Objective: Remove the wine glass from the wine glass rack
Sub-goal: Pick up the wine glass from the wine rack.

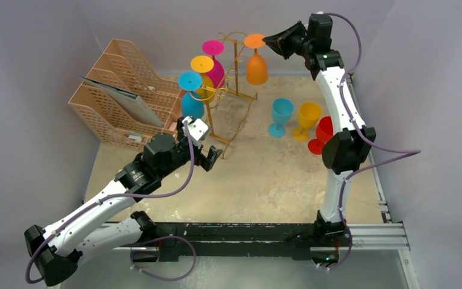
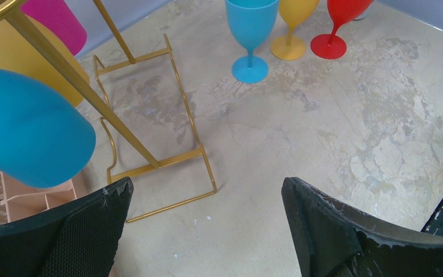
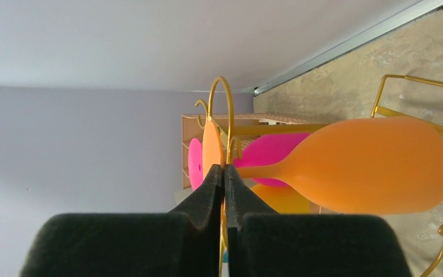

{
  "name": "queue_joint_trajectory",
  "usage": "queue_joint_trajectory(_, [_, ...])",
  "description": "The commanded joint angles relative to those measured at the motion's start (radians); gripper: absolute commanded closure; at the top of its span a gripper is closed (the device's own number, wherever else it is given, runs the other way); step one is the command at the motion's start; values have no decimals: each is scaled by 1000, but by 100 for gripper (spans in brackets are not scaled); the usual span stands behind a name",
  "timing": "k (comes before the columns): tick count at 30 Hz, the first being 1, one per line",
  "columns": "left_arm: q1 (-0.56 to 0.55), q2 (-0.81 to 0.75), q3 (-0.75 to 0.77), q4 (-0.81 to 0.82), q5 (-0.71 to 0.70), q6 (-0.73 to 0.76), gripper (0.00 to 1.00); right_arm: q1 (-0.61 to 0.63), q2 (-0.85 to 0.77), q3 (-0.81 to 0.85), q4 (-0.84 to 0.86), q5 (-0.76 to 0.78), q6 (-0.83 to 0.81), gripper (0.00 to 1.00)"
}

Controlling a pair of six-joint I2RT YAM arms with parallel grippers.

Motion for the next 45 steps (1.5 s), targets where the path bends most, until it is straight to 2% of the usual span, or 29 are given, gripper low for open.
queue_joint_trajectory(1, [3,6,44,36,18,-10,0,-3,-62,11,15,-3,-21,100])
queue_joint_trajectory(8, [3,1,44,28,10,-12,0,-3,-108,-34,11,58,-74,100])
queue_joint_trajectory(13, [3,-1,45,33,16,-12,0,-2,-159,-79,10,61,-126,100])
queue_joint_trajectory(17, [2,-8,48,33,-10,-66,0,-3,-218,-145,63,30,-180,100])
queue_joint_trajectory(24, [3,-31,58,-6,-14,-137,0,-2,-374,-367,239,-77,-246,100])
queue_joint_trajectory(32, [2,-82,57,-72,-7,-270,0,4,-571,-606,354,-213,-356,100])
queue_joint_trajectory(39, [2,-181,20,-118,32,-435,0,132,-789,-812,296,-219,-609,100])
queue_joint_trajectory(45, [3,-241,16,-79,182,-441,3,233,-925,-968,256,-182,-728,100])
